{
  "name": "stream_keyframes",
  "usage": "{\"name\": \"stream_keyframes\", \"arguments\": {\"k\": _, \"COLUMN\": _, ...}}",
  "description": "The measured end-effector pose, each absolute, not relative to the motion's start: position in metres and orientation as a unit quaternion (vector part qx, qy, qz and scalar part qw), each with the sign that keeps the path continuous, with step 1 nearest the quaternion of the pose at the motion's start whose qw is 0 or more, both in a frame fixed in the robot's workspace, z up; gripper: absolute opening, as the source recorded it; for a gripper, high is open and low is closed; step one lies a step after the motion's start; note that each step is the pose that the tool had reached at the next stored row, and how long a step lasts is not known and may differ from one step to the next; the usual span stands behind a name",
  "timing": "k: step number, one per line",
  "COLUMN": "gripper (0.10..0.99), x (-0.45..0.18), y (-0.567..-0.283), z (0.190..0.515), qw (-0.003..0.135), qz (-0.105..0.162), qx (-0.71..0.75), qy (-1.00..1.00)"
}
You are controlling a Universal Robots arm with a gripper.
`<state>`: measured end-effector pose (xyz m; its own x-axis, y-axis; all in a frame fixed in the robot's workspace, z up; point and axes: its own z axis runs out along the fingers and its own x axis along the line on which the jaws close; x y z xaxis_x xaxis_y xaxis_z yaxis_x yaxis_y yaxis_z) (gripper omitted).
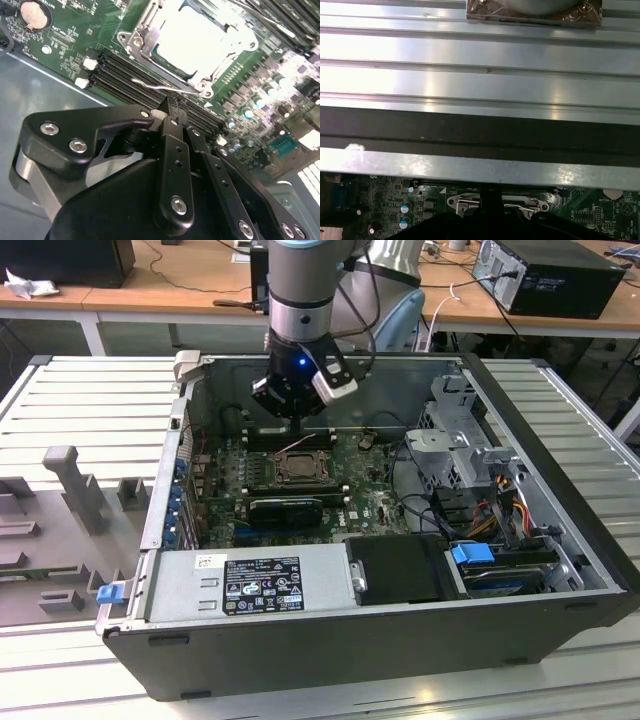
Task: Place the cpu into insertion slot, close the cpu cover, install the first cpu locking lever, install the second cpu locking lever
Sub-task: 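Install the first cpu locking lever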
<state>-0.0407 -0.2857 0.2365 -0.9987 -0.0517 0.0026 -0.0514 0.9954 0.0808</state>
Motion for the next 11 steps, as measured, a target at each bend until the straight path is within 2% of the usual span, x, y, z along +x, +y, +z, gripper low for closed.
{"name": "stream_keyframes", "arguments": {"k": 4, "gripper": 0.106, "x": -0.0365, "y": -0.2845, "z": 0.2330, "qw": 0.002, "qz": -0.040, "qx": 0.026, "qy": -0.999}}
{"name": "stream_keyframes", "arguments": {"k": 7, "gripper": 0.106, "x": -0.0364, "y": -0.2842, "z": 0.2321, "qw": -0.008, "qz": -0.040, "qx": 0.026, "qy": -0.999}}
{"name": "stream_keyframes", "arguments": {"k": 11, "gripper": 0.106, "x": -0.0333, "y": -0.2827, "z": 0.2278, "qw": -0.010, "qz": -0.040, "qx": 0.027, "qy": -0.999}}
